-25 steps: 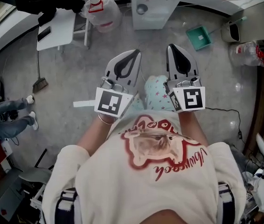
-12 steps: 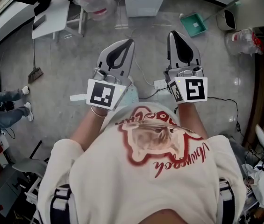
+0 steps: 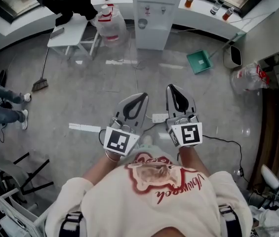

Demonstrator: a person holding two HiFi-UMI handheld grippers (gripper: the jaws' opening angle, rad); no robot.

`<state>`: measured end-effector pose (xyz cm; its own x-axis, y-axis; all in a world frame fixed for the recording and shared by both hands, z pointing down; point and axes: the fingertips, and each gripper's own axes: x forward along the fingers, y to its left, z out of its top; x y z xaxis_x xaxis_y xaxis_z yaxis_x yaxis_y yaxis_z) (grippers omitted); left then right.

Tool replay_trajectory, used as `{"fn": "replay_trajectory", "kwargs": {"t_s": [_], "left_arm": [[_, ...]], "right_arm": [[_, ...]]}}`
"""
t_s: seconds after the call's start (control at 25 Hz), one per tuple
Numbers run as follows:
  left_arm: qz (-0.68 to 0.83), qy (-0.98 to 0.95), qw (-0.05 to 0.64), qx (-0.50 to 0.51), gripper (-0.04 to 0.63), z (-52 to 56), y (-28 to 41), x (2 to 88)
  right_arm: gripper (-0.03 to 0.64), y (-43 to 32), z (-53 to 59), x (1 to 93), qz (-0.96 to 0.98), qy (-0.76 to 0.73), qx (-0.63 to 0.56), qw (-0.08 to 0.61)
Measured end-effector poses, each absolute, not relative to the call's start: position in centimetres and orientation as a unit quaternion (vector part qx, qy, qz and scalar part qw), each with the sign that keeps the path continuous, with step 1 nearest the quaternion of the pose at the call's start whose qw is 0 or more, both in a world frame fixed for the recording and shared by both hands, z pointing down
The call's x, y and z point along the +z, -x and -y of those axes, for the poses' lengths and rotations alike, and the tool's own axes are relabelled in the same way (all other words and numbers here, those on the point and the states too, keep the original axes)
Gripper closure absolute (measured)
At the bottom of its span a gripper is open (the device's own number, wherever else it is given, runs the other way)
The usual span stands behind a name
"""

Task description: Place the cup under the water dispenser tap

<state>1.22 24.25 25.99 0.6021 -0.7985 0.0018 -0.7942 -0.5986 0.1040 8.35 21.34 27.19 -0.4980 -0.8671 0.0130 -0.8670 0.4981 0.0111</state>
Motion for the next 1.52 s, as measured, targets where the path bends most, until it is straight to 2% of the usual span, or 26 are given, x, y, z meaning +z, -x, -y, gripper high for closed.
{"fn": "replay_trajectory", "kwargs": {"t_s": [0.36, 1.52], "left_arm": [[0.44, -0.897, 0.026, -0.018, 0.575, -28.0, -0.2, 23.5], [0.432, -0.902, 0.026, -0.003, 0.575, -31.2, 3.8, 24.1]], "right_arm": [[0.592, -5.9, -25.4, 22.7, 0.874, -0.484, -0.029, -0.017], [0.592, -2.0, -30.1, 22.9, 0.871, -0.49, -0.032, -0.006]]}}
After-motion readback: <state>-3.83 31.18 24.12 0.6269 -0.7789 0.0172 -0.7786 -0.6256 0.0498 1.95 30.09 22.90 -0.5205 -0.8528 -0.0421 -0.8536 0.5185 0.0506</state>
